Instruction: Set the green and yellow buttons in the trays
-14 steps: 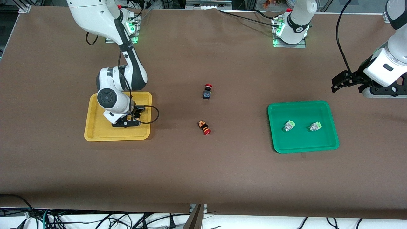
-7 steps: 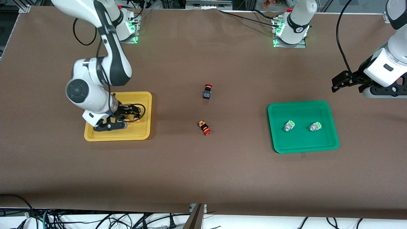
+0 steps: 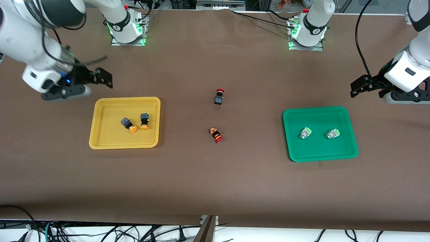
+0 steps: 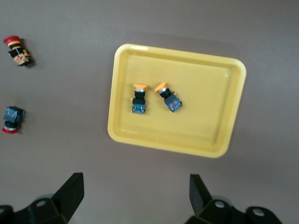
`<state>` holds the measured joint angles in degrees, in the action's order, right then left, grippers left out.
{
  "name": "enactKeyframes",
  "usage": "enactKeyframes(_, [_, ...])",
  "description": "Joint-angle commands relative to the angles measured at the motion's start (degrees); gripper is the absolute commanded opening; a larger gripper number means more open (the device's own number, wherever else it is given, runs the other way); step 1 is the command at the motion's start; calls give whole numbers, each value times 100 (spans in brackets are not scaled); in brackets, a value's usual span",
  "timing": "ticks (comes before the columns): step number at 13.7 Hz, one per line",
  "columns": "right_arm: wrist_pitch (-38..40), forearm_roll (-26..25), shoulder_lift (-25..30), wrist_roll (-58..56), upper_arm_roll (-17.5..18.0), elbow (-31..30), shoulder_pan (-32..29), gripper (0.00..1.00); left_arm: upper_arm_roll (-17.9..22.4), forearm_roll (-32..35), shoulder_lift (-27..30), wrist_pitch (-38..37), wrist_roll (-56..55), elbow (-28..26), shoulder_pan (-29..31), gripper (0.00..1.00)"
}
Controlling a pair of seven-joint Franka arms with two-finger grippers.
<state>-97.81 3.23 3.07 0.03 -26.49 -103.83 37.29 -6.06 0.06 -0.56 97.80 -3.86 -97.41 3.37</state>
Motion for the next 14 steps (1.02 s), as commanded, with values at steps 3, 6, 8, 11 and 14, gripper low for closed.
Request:
enactKeyframes(3, [500,-174,106,-29,2160,382,-2334,100,26,-67,47,-51,-10,-15,-12,100])
enactKeyframes(6, [500,-174,54,-144,2878,407,-3131,100,35,-67,47,-51,-10,-6,-12,100])
enactKeyframes(8, [491,-165,1,-118,2895,478,-3131,100,35,-59,47,-51,-10,-6,-12,100])
enactKeyframes(11, [500,-156,-192,-144,2904,785,-3123,100,26,-59,47,-51,-10,-6,-20,100])
enactKeyframes(14, [526,-174,-210,-135,2921,795,-3114,100,17,20,47,-51,-10,-6,-20,100])
